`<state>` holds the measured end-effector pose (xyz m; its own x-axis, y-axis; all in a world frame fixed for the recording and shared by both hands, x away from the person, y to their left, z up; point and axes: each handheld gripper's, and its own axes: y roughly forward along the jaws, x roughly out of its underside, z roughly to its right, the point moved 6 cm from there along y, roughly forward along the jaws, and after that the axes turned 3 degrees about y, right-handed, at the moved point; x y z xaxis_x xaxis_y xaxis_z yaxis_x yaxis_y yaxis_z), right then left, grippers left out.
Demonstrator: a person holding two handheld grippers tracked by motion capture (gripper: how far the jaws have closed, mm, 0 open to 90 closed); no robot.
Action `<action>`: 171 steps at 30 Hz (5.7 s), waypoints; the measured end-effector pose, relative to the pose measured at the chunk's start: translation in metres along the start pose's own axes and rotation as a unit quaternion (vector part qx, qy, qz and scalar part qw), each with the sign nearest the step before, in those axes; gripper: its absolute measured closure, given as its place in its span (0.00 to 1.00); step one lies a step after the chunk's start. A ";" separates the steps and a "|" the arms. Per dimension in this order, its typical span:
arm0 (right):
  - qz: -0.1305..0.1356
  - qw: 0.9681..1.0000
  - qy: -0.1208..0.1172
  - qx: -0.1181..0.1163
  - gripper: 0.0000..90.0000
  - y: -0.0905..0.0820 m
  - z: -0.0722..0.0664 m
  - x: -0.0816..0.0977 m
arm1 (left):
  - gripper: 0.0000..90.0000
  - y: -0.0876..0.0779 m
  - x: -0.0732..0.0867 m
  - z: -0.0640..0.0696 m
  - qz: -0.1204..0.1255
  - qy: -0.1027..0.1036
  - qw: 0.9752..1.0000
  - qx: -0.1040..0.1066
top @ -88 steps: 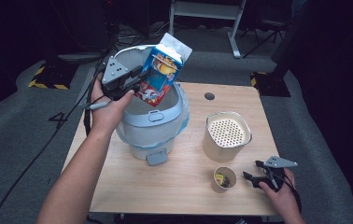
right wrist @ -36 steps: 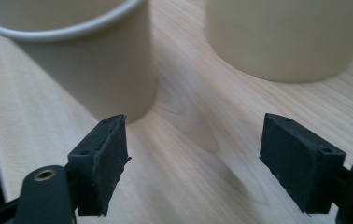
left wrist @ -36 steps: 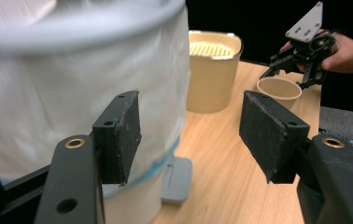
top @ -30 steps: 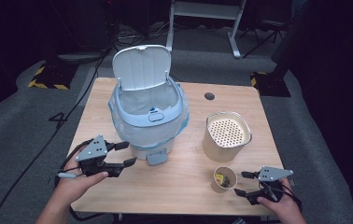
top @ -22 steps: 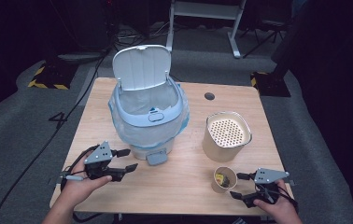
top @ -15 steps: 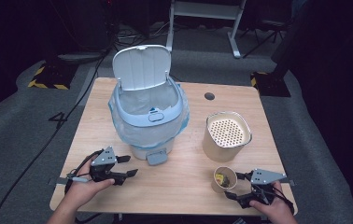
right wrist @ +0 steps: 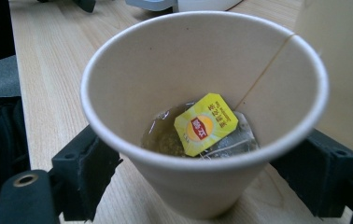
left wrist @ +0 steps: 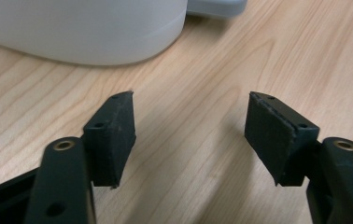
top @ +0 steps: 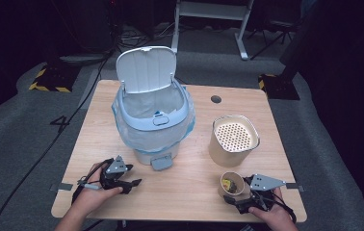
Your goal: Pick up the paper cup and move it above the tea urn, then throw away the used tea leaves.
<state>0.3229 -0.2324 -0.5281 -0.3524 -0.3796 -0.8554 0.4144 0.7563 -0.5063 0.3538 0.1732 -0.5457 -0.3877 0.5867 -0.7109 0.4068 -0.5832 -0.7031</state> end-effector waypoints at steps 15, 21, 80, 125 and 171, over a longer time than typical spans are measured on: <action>0.012 1.000 0.010 -0.001 0.33 0.000 0.001 -0.001 | 0.26 0.004 -0.002 0.000 -0.007 -0.008 1.000 -0.012; 0.027 0.999 0.011 -0.015 0.34 -0.009 0.003 -0.010 | 0.24 0.005 -0.003 0.001 -0.009 -0.008 1.000 -0.011; 0.027 0.999 -0.042 0.017 0.34 -0.051 0.113 -0.190 | 0.17 0.008 -0.005 0.004 -0.015 -0.013 1.000 -0.015; -0.104 0.899 -0.357 0.230 0.36 -0.038 0.128 -0.186 | 0.17 0.008 -0.005 0.004 -0.015 -0.013 1.000 -0.015; -0.259 0.375 -0.775 0.437 0.37 -0.031 0.092 -0.193 | 0.17 0.008 -0.005 0.004 -0.015 -0.012 1.000 -0.015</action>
<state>0.4555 -0.2319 -0.3571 0.0544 -0.7218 0.6900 0.9832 0.1591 0.0890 0.3555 0.1637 -0.5478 -0.4203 0.5892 -0.6901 0.4188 -0.5487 -0.7236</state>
